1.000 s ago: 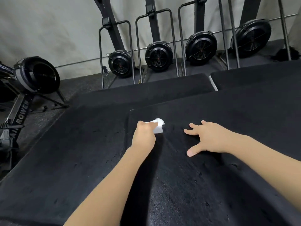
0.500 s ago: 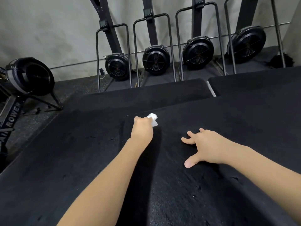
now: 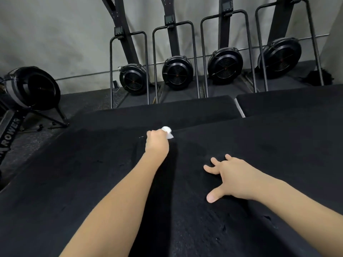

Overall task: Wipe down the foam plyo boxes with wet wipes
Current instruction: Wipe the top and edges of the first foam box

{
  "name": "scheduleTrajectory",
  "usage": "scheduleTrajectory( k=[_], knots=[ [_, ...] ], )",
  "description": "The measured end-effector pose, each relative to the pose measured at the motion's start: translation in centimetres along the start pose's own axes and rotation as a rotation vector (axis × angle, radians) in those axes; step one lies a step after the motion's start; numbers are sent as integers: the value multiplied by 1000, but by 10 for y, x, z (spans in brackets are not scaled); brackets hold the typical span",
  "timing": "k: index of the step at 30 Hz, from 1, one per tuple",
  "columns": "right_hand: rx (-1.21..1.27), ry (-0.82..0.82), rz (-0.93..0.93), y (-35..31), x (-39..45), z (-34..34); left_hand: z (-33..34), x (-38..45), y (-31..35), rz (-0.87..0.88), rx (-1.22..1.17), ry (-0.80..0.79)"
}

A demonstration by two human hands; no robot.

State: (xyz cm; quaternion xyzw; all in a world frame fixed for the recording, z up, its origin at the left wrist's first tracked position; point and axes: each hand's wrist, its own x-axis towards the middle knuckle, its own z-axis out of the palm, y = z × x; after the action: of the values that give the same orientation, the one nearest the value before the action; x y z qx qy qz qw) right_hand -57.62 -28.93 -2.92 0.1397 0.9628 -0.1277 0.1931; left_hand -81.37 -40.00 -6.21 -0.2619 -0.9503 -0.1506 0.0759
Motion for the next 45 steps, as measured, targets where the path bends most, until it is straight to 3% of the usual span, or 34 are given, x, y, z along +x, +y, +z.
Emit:
scheduleTrajectory(
  k=[3,5,8,10,15,18,20,23,26,29,34,36,38,41,45],
  knots=[
    [23,5,3,0,0,-2,4,7,28,-35,3,20],
    [20,10,6,0,2,-3,17,10,53,49,40,-15],
    [10,9,1,1,1,-2,25,-1,88,221,16,-219],
    [4,12,-5,2,1,-1,28,5,87,282,27,-255],
    [2,9,-15,3,3,2,24,34,51,50,73,-136],
    [16,21,-22,5,3,2,23,28,71,57,40,-119],
    [12,26,-27,6,3,3,27,20,92,147,5,-147],
    [12,39,-41,8,5,5,26,-2,113,437,-116,-313],
    [-1,33,-44,9,7,8,29,-12,100,627,-211,-383],
    [-5,35,-47,9,7,9,23,-3,57,578,-149,-289],
    [-23,44,-46,9,6,7,14,-5,26,273,-54,-129],
    [-2,69,-49,8,4,7,16,-22,45,359,-143,-149],
    [33,107,-59,9,-1,9,18,-43,67,472,-273,-272],
    [-6,220,-75,13,-17,18,19,-61,68,633,-274,-393],
    [-108,365,-83,21,-46,34,13,-45,27,496,-156,-280]
  ],
)
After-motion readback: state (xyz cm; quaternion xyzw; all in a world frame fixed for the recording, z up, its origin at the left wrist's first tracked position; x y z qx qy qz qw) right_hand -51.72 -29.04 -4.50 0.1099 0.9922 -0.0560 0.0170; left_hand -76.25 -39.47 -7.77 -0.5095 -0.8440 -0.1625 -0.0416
